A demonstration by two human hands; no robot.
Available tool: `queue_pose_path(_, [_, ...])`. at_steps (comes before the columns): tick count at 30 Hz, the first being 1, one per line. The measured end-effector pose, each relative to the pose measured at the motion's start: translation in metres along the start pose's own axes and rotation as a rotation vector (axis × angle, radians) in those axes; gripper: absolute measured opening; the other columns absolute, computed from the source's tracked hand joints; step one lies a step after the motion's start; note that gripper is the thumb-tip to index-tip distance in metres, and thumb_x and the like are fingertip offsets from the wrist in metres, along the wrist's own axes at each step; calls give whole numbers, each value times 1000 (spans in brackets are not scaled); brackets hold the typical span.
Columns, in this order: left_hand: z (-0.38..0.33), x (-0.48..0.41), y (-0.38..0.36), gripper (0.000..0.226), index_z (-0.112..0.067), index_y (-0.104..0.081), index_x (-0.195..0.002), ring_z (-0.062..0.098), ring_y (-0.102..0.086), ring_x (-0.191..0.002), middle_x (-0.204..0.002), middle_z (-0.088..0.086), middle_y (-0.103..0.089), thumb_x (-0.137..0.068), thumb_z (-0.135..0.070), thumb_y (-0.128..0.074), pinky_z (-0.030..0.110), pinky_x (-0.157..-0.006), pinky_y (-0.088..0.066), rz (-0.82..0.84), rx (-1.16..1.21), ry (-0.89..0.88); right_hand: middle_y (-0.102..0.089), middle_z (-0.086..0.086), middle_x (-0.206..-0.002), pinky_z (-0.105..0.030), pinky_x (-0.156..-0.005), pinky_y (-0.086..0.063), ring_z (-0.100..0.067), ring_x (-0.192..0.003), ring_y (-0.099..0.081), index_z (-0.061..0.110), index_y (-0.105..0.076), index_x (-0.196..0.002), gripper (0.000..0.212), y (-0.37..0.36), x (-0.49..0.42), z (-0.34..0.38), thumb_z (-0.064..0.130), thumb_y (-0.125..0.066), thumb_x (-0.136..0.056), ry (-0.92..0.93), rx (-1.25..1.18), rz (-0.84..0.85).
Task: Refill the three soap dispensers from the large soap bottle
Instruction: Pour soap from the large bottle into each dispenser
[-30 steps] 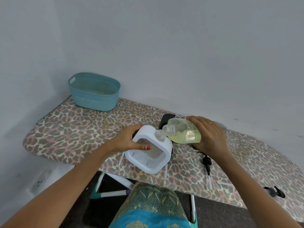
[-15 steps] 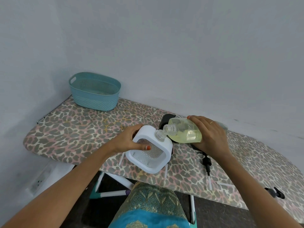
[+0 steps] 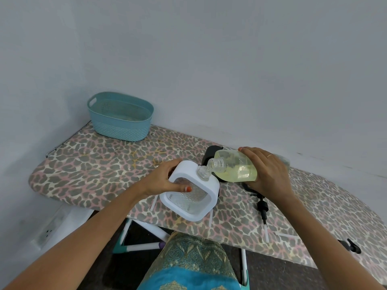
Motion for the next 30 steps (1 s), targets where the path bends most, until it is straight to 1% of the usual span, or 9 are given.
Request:
queue_pose_path(4, [0,0,0,70,-29,-57,-102,6,-62,-84,-93,-3,-64,-46,-65,-77,18,-74,-51,11,8,-5,-70,-7,-103,-26,-65,-51,-25,-86,-68,14,-47,-115,55,1,-1,0,50,-49,-73,6,17,-5])
queue_pose_path(7, [0,0,0,65,-29,-57,-100,2,-62,-81,-87,-10,-66,-47,-61,-79,16,-72,-50,17,7,3,-70,-7,-102,-27,-65,-51,-25,-86,-68,14,-48,-115,55,2,-1,0,49,-49,-73,11,19,-6])
queue_pose_path(10, [1,0,-2,53,-30,-57,-99,2,-61,-80,-85,-19,-66,-53,-45,-77,16,-71,-49,18,-7,7,-70,-7,-102,-27,-66,-52,-25,-86,-69,14,-48,-114,54,2,-1,-1,48,-49,-72,9,13,-5])
queue_pose_path(15, [-2,1,-3,49,-30,-57,-98,0,-60,-78,-83,-20,-65,-54,-42,-75,14,-70,-49,18,-11,-11,-70,-7,-103,-27,-66,-51,-25,-87,-68,13,-48,-115,54,3,-1,-1,47,-51,-72,8,9,1])
queue_pose_path(18, [-1,1,-2,62,-29,-58,-100,5,-62,-82,-87,-11,-67,-48,-55,-81,18,-73,-51,12,0,-20,-70,-7,-102,-27,-65,-51,-26,-86,-68,13,-48,-114,58,4,-1,-1,41,-66,-67,21,23,-20])
queue_pose_path(21, [1,1,-1,69,-28,-58,-102,11,-62,-84,-91,-2,-64,-46,-65,-77,22,-75,-52,-2,2,-20,-70,-9,-102,-29,-65,-52,-27,-85,-69,11,-49,-113,75,5,-1,-1,28,-87,-51,25,20,-21])
queue_pose_path(23, [0,1,-1,66,-28,-58,-100,8,-62,-81,-87,-5,-64,-47,-63,-77,20,-73,-51,4,-2,-24,-70,-10,-102,-30,-65,-52,-27,-85,-69,11,-49,-113,80,6,-1,-1,25,-89,-47,24,24,-23])
queue_pose_path(27, [1,2,-2,51,-27,-58,-96,4,-61,-77,-81,-16,-65,-52,-45,-77,16,-69,-49,4,-19,-18,-70,-10,-102,-31,-66,-53,-28,-86,-69,11,-48,-114,81,7,-2,-2,26,-90,-46,31,21,-20])
queue_pose_path(30, [1,2,-2,56,-27,-58,-97,4,-61,-78,-83,-10,-65,-51,-50,-79,17,-70,-49,-3,-15,-26,-70,-9,-103,-31,-68,-53,-27,-89,-68,12,-48,-114,81,7,-2,-2,27,-90,-46,29,16,-14])
Point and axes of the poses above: each hand's wrist, its own x-axis away from the middle knuckle, its own y-axis out of the back of the hand, z = x × y, the point moved 6 cm from there along -x, towards the middle knuckle
